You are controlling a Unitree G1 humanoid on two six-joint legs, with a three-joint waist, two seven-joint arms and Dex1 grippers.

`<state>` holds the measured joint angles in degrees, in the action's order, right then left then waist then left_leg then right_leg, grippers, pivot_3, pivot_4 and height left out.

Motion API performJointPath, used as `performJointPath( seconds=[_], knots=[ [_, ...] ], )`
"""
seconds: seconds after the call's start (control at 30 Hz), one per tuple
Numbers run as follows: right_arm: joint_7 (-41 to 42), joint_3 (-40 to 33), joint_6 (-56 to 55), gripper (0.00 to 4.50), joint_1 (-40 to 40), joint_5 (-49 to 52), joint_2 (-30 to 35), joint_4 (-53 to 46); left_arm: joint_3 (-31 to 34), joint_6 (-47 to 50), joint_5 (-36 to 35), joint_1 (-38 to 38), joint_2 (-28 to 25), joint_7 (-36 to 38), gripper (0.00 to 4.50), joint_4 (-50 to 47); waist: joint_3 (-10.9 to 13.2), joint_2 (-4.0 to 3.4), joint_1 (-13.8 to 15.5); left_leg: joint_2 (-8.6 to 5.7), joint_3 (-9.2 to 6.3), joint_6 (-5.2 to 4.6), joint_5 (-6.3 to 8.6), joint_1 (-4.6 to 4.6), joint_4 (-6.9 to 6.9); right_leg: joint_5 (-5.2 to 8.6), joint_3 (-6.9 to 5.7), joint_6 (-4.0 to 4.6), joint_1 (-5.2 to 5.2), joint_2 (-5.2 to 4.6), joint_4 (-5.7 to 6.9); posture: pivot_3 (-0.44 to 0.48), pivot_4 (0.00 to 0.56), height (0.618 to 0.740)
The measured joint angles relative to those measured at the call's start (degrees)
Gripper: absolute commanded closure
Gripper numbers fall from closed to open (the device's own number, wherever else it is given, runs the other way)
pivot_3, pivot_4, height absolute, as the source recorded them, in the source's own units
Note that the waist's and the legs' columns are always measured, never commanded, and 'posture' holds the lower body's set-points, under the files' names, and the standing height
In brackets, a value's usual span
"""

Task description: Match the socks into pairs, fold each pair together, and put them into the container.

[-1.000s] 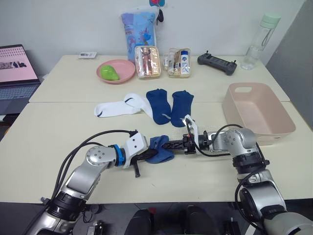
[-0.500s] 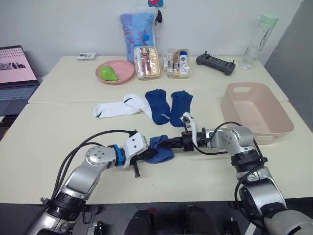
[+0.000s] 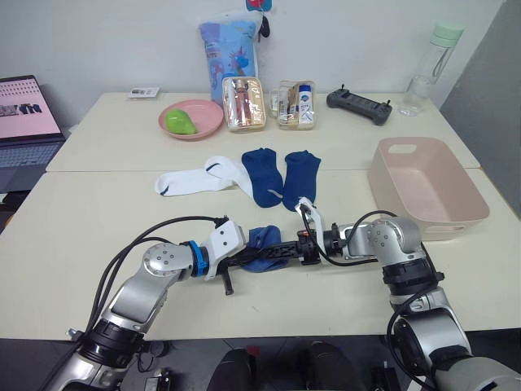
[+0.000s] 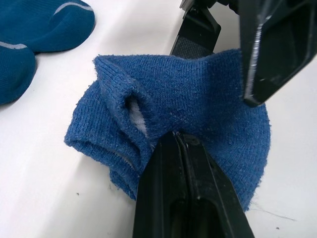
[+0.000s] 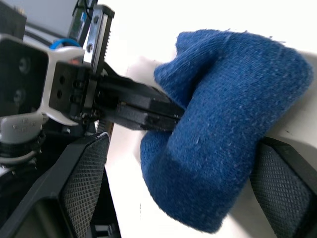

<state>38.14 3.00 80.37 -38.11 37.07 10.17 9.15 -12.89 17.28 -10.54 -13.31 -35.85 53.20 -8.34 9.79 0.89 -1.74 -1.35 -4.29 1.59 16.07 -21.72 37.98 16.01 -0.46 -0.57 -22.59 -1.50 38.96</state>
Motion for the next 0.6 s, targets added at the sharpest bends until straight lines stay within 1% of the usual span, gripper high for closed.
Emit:
performJointPath(
  seconds=[0.03, 0.07, 0.1, 0.33, 0.43, 0.47, 0.57, 0.6],
  knots=[
    [-0.4, -0.4, -0.1, 0.02, 0.0, 0.0, -0.2, 0.2, 0.1, 0.0, -0.1, 0.3, 0.0, 0.0, 4.5, -0.1, 0.0, 0.0, 0.0, 0.0, 0.0, 0.0, 0.0, 0.0, 0.0, 0.0, 0.01, 0.0, 0.0, 0.0, 0.0, 0.0, 0.15, 0.74],
    [-0.8, -0.8, -0.1, 0.43, 0.0, 0.0, -0.5, 0.4, 0.3, 0.0, -0.2, 0.4, 0.0, 0.0, 4.5, -0.2, 0.0, 0.0, 0.0, 0.01, 0.0, 0.0, 0.0, 0.0, 0.0, 0.0, 0.0, 0.0, 0.0, 0.0, 0.01, 0.0, 0.15, 0.74],
    [-1.3, -1.0, -0.2, 0.63, -0.1, -0.1, -0.8, 0.8, 0.4, 0.0, -0.3, 0.6, 0.0, 0.0, 4.5, -0.3, 0.0, 0.0, -0.1, 0.01, 0.0, 0.0, 0.0, 0.01, 0.0, 0.0, 0.0, 0.0, 0.0, 0.01, 0.01, 0.0, 0.15, 0.74],
    [-3.1, -1.0, -2.0, 3.15, -0.1, -1.7, -1.3, 3.1, 0.9, 0.2, -1.1, 1.3, 0.0, 0.2, 4.5, -0.8, 0.0, -0.01, -0.1, 0.01, 0.01, 0.0, 0.0, -0.03, -0.01, 0.0, 0.0, 0.0, -0.03, 0.01, 0.0, 0.0, 0.15, 0.74],
    [-1.9, 0.0, -2.2, 4.06, -0.1, -1.7, -0.9, 2.2, 1.1, 0.8, -1.4, 1.3, 0.0, 0.5, 4.5, -0.8, 0.0, 0.0, -0.1, 0.01, 0.0, 0.0, 0.0, -0.01, -0.01, 0.0, 0.0, 0.0, -0.01, 0.01, 0.0, 0.0, 0.15, 0.74],
    [-1.8, 0.2, -2.3, 4.25, -0.1, -1.7, -0.7, 2.1, 1.2, 1.0, -1.6, 1.3, 0.0, 0.7, 4.5, -0.8, 0.0, 0.0, -0.1, 0.01, 0.0, 0.0, 0.0, 0.01, -0.01, 0.0, -0.01, 0.0, 0.01, 0.01, 0.0, 0.0, 0.15, 0.74],
    [-1.4, 0.3, -2.5, 4.29, -0.1, -1.6, -0.6, 2.0, 2.0, 1.9, -3.1, 1.3, 0.0, 1.4, 3.92, -0.9, 0.0, 0.0, -0.1, 0.01, 0.0, 0.0, 0.0, 0.01, 0.0, 0.0, -0.01, 0.0, 0.03, 0.01, 0.0, 0.0, 0.15, 0.74],
    [-1.3, 0.3, -2.6, 4.29, 0.0, -1.5, -0.4, 1.9, 2.6, 2.8, -4.2, 1.3, -0.2, 1.7, 3.65, -1.5, 0.0, 0.0, -0.1, 0.01, -0.02, 0.0, 0.0, -0.01, 0.0, 0.0, -0.02, 0.0, 0.01, 0.01, 0.0, 0.0, 0.15, 0.74]
  ],
)
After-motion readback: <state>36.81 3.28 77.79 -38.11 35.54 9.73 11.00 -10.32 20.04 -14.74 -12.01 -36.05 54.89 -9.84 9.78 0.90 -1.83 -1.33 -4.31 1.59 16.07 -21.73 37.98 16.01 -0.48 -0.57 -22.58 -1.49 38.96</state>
